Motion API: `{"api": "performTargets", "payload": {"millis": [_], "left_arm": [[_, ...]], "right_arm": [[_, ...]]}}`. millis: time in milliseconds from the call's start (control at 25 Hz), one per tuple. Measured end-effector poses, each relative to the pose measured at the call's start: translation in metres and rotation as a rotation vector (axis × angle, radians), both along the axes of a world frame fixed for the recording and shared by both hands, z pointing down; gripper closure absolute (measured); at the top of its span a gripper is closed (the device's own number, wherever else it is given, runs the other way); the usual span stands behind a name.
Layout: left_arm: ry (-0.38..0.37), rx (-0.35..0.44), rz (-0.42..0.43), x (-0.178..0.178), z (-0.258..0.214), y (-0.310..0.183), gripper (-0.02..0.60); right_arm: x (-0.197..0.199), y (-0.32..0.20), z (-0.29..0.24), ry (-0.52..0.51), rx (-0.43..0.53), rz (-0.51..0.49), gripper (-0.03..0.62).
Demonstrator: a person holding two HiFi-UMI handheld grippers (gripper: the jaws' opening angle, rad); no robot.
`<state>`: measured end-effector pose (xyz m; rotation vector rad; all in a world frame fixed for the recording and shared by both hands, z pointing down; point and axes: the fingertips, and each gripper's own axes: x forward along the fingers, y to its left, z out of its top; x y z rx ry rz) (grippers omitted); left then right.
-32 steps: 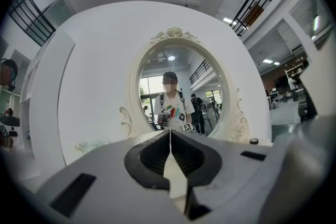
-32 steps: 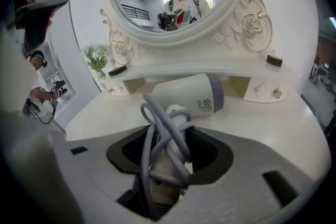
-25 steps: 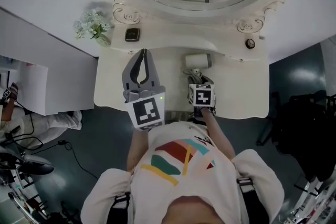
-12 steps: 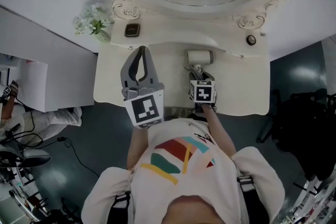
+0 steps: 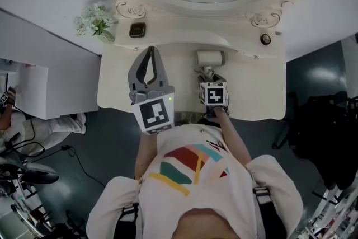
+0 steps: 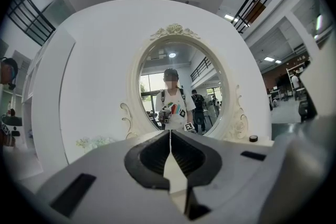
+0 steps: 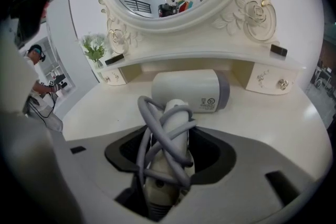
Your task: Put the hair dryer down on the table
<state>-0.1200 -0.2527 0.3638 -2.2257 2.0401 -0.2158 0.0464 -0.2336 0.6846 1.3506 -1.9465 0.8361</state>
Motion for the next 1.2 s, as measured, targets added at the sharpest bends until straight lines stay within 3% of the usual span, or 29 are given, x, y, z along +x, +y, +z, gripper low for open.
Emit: {"api": "performTargets", "payload": {"millis": [240,920,1040,1200], "left_arm": [[-0.003,0.026,0.007,0.004,0.001,-0.001,0.574],[-0.001,-0.011,0.017,0.004,-0.001,0.002,0.574],[-0.001,0.03,0.011,0.002,-0.001,0.001,0.574],[-0.003,0.004,0.013,0.004,0.0,0.002,0.574]], "right_arm": [[0.001,0.001,0.001,-0.013,-0.018,0.007,0.367],[-0.004,0.004,-0.007,-0.046,-0.035,-0.009,0.316],[0.002,0.002,-0.017,-0.03,-0.01,0.004,0.315],[0.003,-0.009,-0.045,-0.007,0.072,-0.001,0.315]]}}
